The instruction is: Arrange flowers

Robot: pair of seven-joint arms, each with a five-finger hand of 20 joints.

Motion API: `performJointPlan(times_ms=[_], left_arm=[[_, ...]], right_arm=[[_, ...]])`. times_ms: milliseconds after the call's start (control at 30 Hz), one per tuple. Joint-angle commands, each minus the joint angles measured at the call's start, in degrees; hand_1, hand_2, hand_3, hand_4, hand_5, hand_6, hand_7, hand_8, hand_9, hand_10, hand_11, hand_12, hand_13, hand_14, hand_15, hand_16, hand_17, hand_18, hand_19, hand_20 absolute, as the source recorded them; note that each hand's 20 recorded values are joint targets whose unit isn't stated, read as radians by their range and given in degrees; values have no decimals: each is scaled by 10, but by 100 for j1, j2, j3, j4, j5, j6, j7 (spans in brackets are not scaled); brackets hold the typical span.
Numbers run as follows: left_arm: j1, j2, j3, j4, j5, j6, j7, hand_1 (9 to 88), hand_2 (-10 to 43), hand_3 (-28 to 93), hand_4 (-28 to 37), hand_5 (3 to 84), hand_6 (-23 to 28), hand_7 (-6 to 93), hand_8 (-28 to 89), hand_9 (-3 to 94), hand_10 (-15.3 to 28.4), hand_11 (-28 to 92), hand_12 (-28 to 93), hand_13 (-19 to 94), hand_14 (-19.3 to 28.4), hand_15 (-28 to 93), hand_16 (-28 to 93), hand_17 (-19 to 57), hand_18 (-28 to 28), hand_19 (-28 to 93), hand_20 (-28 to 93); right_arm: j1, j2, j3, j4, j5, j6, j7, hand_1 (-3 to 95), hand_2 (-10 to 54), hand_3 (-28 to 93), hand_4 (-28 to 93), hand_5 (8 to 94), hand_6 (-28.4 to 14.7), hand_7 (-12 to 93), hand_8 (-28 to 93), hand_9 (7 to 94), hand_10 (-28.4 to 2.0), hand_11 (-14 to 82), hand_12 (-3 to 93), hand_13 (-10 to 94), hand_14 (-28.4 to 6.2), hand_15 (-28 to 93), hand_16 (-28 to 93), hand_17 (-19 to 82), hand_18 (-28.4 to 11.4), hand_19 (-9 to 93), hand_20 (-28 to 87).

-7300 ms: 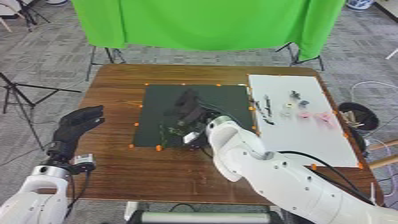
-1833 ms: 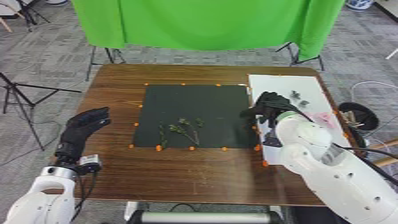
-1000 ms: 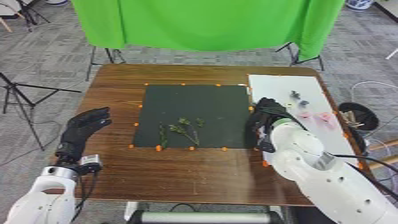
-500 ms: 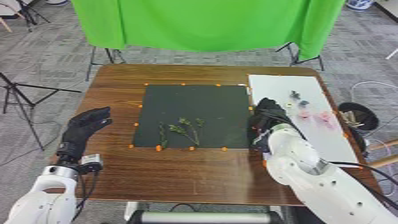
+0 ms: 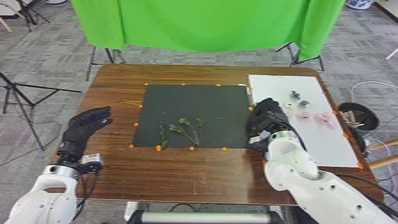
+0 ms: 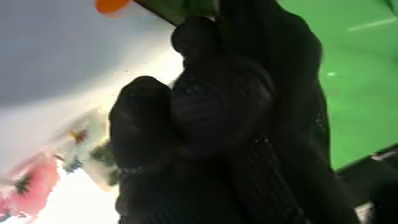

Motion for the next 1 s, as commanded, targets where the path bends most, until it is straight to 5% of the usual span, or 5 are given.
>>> performJointPlan(times_ms=[33, 1000], left_arm=[[3, -38, 45, 28, -5, 9, 0, 417, -95, 626, -133, 474, 5, 214, -86, 420, 113, 225, 148, 373, 159, 273, 7, 96, 136, 194, 238], [197, 69, -107, -107, -30, 63, -25, 410, -95, 629, -132, 473, 8, 215, -86, 419, 113, 224, 148, 372, 159, 273, 7, 96, 136, 192, 239]], right_arm=[[149, 194, 97, -474, -119, 47, -273, 946, -95, -282, 677, 723, -57, 437, 170, 910, -153, 153, 522, 937, -9, 517, 266, 775, -8, 729, 558], [172, -213, -158, -1281, 981, -342, 285, 946, -95, -283, 677, 734, -58, 432, 163, 921, -150, 156, 497, 937, -9, 524, 256, 784, -7, 733, 527]])
